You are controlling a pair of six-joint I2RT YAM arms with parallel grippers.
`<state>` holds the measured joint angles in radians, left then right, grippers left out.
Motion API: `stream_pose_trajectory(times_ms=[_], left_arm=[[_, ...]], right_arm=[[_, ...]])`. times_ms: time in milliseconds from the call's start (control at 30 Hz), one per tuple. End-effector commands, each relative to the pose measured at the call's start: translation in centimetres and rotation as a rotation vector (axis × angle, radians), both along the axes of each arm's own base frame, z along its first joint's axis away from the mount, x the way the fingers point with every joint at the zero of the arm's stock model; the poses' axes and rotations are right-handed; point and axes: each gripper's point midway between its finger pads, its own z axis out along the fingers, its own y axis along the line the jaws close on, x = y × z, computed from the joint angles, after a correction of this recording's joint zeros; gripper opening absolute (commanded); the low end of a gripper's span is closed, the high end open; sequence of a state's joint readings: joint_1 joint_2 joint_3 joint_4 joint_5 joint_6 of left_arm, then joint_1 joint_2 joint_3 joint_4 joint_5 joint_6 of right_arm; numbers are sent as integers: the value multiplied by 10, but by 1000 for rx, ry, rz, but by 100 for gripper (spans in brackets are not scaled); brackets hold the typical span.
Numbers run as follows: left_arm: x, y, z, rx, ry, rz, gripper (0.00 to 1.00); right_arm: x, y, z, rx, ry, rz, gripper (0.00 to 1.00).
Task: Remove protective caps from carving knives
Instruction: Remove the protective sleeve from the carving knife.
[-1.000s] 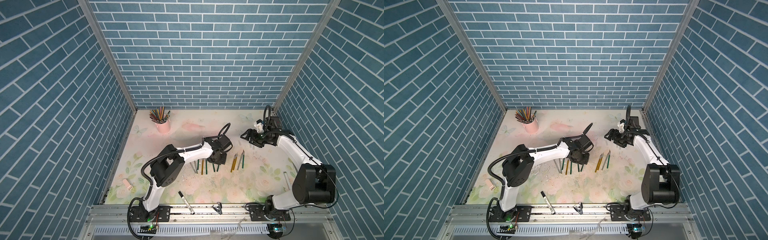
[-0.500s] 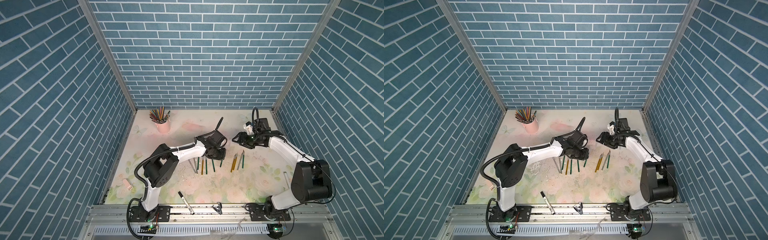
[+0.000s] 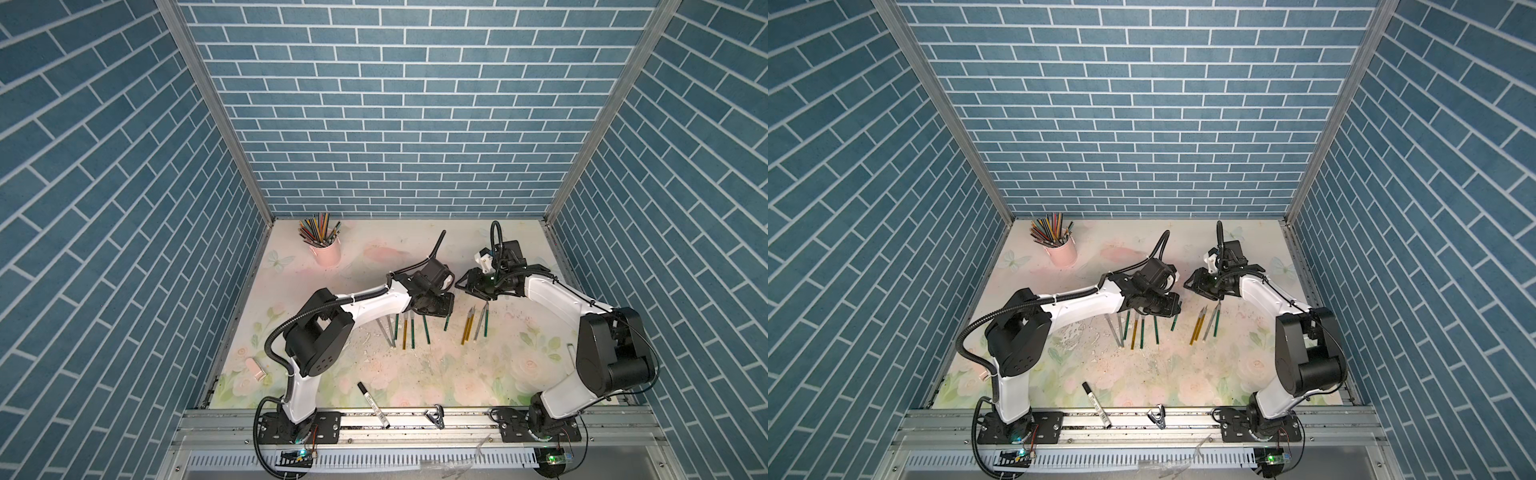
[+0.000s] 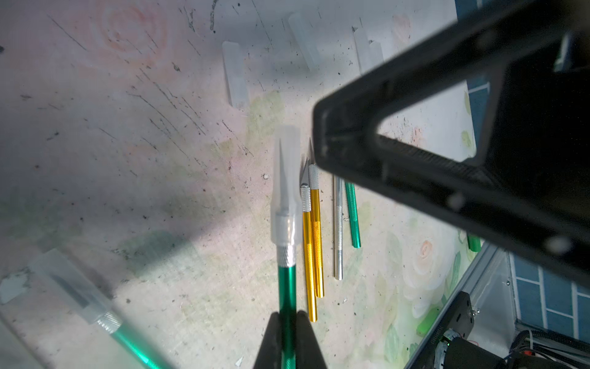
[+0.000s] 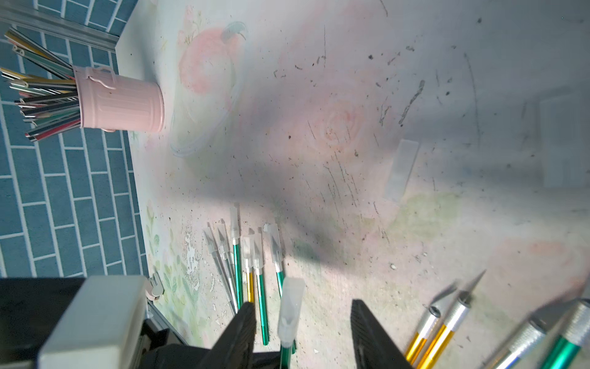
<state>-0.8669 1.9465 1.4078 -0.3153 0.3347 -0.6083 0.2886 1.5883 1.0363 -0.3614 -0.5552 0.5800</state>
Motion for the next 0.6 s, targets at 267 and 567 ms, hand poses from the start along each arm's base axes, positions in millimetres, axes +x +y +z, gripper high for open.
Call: stream_pose_trajectory(times_ms=[267, 567], left_arm=[[5, 2, 9, -11, -28, 13, 0], [6, 3, 8, -6, -31, 18, 0]], right_arm=[[-3, 16, -18, 19, 57, -10, 35], [-5, 19, -25, 17, 83, -16, 19]])
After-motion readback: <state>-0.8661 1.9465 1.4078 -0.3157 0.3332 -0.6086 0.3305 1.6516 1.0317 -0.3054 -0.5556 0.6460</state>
